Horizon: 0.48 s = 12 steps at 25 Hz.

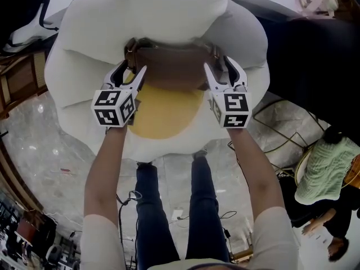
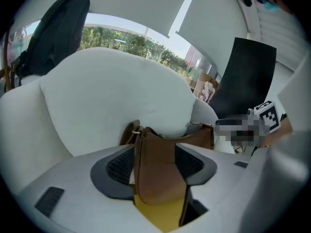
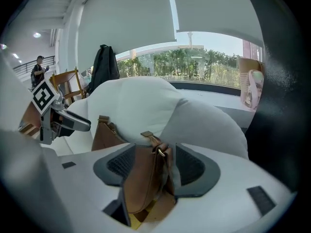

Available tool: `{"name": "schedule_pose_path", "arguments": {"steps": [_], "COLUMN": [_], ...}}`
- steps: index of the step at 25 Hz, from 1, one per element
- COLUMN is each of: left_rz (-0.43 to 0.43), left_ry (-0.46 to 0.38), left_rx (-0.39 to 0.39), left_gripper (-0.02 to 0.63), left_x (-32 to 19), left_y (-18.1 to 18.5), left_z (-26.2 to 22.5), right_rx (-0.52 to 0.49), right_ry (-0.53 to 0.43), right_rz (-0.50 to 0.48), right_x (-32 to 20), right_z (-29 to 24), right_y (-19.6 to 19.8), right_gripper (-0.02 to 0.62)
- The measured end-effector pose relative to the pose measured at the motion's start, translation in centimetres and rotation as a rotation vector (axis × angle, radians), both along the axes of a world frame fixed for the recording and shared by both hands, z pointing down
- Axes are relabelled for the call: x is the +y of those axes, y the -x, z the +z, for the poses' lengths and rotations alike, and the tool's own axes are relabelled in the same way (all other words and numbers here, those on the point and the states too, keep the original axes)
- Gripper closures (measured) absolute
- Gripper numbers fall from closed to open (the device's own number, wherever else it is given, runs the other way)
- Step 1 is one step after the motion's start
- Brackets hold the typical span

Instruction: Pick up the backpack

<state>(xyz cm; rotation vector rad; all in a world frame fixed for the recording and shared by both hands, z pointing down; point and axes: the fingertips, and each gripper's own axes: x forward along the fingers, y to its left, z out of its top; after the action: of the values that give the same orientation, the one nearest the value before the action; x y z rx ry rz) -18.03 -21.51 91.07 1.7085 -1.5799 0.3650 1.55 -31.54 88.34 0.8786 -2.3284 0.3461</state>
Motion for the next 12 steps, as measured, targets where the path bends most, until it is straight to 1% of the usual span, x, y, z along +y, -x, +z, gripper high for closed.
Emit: {"name": "schedule_pose_path", "arguments": {"steps": [1, 4, 8, 12], "left_rz": [0.002, 0.016, 0.011, 0.024], "left_ry": [0.011, 0.035, 0.046, 0.064], "left_rx": [0.007, 0.015, 0.016, 0.037], "left_gripper": [0.357, 0.351, 0.339, 0.334], "left_x": [0.1, 0.0, -0.6, -1.2], "left_y": [-0.1, -0.4, 0.0, 0.0], "left_z": [0.3, 1.3, 2.2, 3.3], "right_rx": [-0.002, 0.0, 0.024, 0.04], "right_ry": [0.007, 0.046, 0.101, 0.144], "right_rz": [0.007, 0.001, -0.024, -0.03], "right_x": [-0.1, -0.3, 0.1, 0.3], "right_z": [0.2, 1.0, 2.7, 4.1], "right_y": [-0.1, -0.1, 0.2, 0.5], "right_gripper": [0.344, 0.327, 0.295, 0.285]}}
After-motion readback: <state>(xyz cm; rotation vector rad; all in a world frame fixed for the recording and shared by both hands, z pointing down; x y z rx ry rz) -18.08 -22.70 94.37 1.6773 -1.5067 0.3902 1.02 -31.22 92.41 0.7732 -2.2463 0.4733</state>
